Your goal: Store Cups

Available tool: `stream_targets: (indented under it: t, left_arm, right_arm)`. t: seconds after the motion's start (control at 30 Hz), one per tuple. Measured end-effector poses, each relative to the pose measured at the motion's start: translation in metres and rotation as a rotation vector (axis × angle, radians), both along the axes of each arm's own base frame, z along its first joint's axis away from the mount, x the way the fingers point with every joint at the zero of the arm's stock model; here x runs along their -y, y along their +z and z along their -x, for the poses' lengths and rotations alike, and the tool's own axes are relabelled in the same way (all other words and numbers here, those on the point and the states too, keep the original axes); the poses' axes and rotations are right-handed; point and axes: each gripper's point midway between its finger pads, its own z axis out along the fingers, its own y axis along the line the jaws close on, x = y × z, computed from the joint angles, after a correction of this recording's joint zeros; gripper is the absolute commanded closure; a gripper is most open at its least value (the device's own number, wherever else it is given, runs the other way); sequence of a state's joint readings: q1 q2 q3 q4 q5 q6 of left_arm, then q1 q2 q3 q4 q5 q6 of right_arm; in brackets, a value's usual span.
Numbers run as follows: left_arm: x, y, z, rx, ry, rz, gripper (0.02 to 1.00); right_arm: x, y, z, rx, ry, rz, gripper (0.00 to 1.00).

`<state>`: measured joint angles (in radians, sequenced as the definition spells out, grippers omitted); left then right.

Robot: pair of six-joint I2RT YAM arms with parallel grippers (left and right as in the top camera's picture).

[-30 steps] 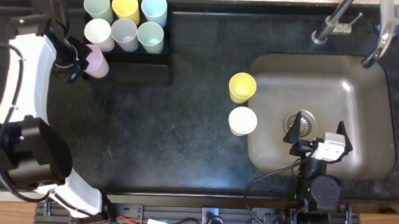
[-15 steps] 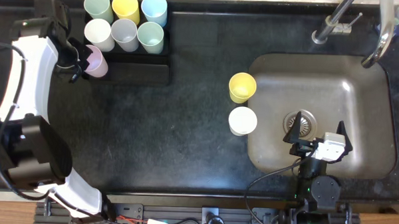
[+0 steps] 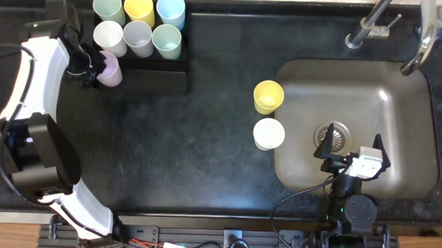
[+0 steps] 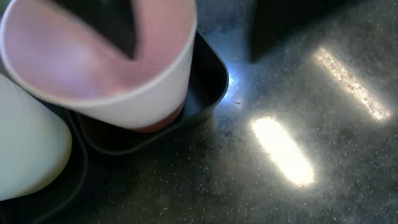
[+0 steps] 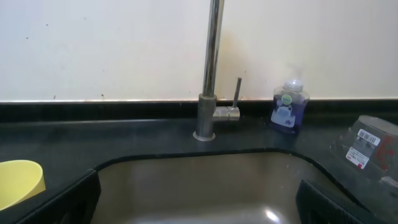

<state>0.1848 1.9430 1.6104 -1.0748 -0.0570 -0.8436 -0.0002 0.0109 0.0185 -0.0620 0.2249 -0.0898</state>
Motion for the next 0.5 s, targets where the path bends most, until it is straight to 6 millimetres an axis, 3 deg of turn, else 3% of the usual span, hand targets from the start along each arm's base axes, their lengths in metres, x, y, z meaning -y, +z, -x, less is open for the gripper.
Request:
stream_targets:
  t: [0.33, 0.4, 0.5]
  left_arm:
    - [0.010, 0.006, 0.006, -0.014, -0.019, 0.003, 0.020]
    - [0.019, 0.019, 0.007, 0.013, -0.039, -0.001, 0.020]
    - [0.047, 0.057, 0.004, 0.120, -0.112, -0.016, 0.018]
  right_arm:
    - [0.000, 0.000, 0.000, 0.000, 0.000, 0.000, 0.005]
    - [0.000, 0.000, 0.000, -0.001, 0.000, 0.001, 0.003]
    - [0.000, 0.000, 0.000, 0.000, 0.000, 0.001, 0.003]
